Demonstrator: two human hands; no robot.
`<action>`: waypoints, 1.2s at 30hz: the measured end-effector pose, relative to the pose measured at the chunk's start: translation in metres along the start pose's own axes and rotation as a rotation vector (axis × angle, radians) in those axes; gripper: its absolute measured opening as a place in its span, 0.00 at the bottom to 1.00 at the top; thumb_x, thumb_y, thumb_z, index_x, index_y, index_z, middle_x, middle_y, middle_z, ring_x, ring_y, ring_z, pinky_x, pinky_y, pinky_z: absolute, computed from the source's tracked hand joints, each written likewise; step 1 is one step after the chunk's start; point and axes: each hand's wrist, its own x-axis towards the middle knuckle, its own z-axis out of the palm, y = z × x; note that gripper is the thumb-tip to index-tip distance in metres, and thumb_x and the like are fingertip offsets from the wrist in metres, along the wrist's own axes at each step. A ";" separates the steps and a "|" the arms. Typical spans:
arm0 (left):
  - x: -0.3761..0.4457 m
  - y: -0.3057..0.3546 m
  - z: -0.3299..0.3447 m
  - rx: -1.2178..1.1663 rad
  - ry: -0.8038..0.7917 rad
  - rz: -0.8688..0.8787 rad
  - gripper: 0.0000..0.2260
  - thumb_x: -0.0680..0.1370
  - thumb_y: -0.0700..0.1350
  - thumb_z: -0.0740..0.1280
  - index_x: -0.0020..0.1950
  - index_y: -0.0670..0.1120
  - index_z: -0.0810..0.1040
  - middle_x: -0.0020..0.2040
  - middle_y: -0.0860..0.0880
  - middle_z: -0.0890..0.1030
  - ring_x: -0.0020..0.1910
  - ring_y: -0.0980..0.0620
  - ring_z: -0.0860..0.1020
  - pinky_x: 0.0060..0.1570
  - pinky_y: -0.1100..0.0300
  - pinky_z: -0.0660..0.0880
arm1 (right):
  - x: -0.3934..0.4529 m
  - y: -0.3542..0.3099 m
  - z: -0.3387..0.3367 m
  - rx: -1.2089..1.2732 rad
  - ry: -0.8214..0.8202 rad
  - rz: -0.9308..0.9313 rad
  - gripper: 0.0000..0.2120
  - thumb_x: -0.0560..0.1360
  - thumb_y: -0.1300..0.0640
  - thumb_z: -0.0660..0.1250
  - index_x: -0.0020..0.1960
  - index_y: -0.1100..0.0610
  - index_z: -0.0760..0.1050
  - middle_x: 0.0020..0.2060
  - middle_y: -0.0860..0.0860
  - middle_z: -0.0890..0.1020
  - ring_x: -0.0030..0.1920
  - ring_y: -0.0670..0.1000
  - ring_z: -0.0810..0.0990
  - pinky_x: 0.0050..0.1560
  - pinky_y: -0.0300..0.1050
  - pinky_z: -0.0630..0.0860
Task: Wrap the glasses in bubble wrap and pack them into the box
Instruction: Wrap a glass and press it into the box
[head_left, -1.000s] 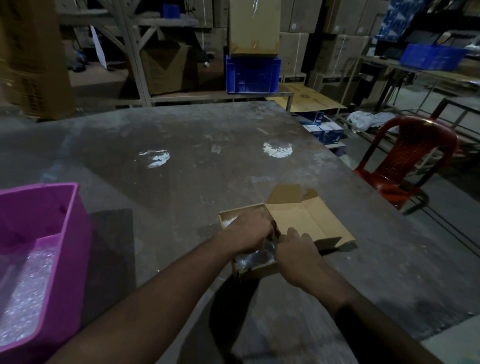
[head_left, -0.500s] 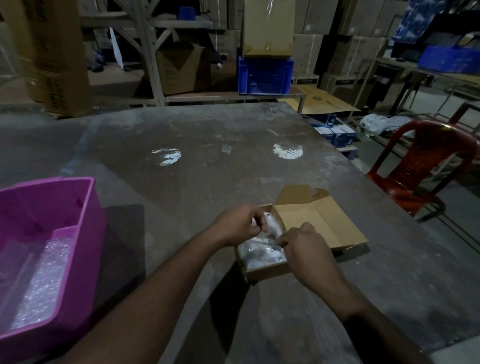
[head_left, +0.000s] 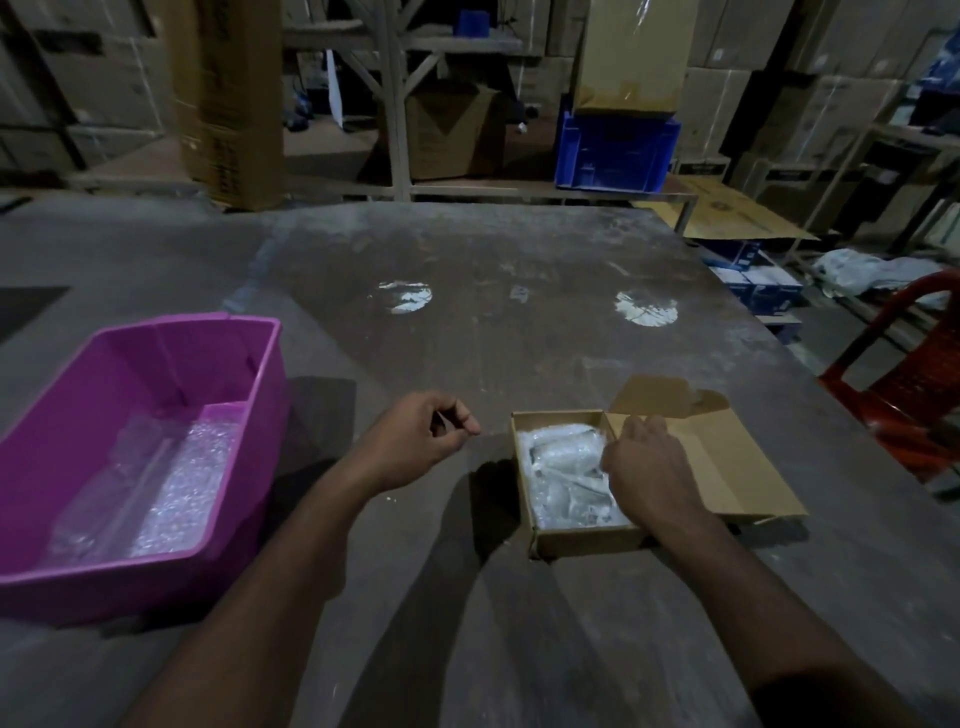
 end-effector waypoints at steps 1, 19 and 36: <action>-0.002 0.001 0.001 -0.004 -0.007 -0.012 0.07 0.78 0.40 0.70 0.44 0.52 0.83 0.36 0.40 0.82 0.30 0.54 0.72 0.34 0.59 0.68 | 0.001 0.001 0.000 -0.027 -0.014 -0.012 0.13 0.78 0.59 0.64 0.59 0.51 0.82 0.57 0.53 0.78 0.61 0.56 0.70 0.53 0.48 0.73; 0.003 0.079 0.093 0.252 -0.240 0.175 0.10 0.80 0.46 0.69 0.57 0.55 0.86 0.49 0.61 0.83 0.48 0.58 0.78 0.42 0.67 0.68 | 0.004 0.027 0.006 0.023 -0.154 -0.096 0.19 0.80 0.58 0.59 0.67 0.45 0.77 0.60 0.54 0.74 0.64 0.57 0.67 0.57 0.48 0.72; 0.014 0.075 0.159 0.535 -0.431 0.152 0.18 0.75 0.36 0.63 0.63 0.45 0.80 0.59 0.39 0.77 0.57 0.43 0.75 0.43 0.56 0.67 | 0.026 0.033 0.007 -0.174 -0.162 -0.222 0.16 0.82 0.55 0.60 0.69 0.50 0.75 0.66 0.55 0.73 0.67 0.58 0.67 0.58 0.49 0.70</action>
